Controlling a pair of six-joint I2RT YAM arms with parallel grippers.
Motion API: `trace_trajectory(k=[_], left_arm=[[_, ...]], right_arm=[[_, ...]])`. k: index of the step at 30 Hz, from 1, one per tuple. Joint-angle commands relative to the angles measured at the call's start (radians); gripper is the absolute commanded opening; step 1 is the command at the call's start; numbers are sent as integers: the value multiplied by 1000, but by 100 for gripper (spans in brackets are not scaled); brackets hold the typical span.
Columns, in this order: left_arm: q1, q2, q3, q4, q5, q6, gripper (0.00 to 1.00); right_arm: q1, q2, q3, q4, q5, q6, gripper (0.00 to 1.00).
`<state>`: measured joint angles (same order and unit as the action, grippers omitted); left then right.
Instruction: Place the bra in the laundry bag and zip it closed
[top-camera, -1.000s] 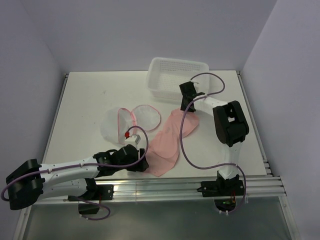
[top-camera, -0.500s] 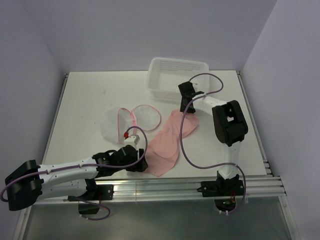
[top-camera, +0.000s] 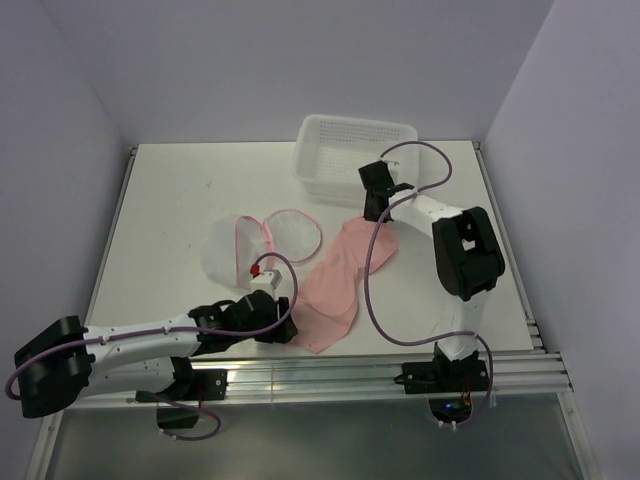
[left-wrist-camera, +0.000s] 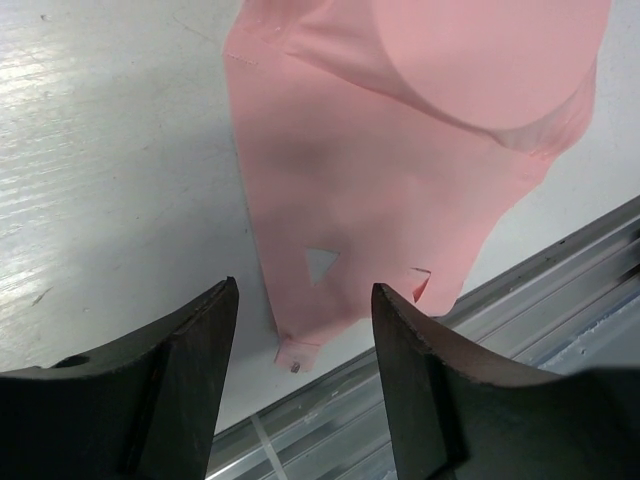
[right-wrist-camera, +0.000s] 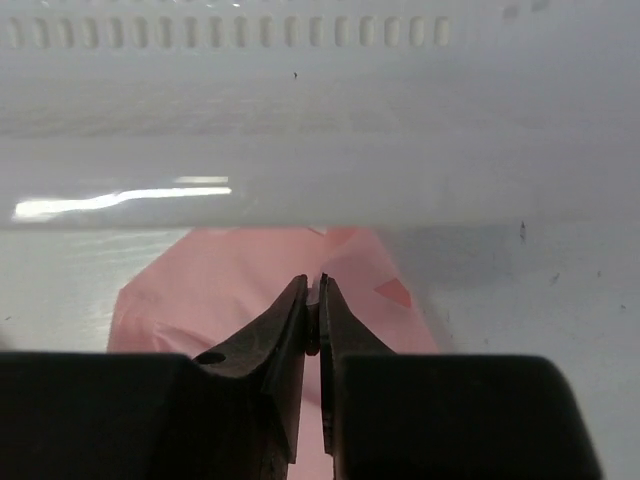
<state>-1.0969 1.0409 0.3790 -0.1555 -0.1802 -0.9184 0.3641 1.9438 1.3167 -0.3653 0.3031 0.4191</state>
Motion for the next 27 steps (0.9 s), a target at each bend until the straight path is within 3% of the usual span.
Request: trace_trajectory(k=[1, 6, 20, 27], left_arm=[[-8, 36, 1, 91, 21, 16, 61], [-11, 105, 32, 178, 36, 26, 56], [-47, 405, 196, 386, 58, 44, 53], [-47, 407, 256, 382, 77, 50, 54]], right_arm=[[12, -138, -30, 93, 45, -35, 11], [36, -276, -79, 129, 37, -74, 0], [98, -647, -204, 86, -78, -95, 0], [200, -792, -287, 54, -110, -94, 0]])
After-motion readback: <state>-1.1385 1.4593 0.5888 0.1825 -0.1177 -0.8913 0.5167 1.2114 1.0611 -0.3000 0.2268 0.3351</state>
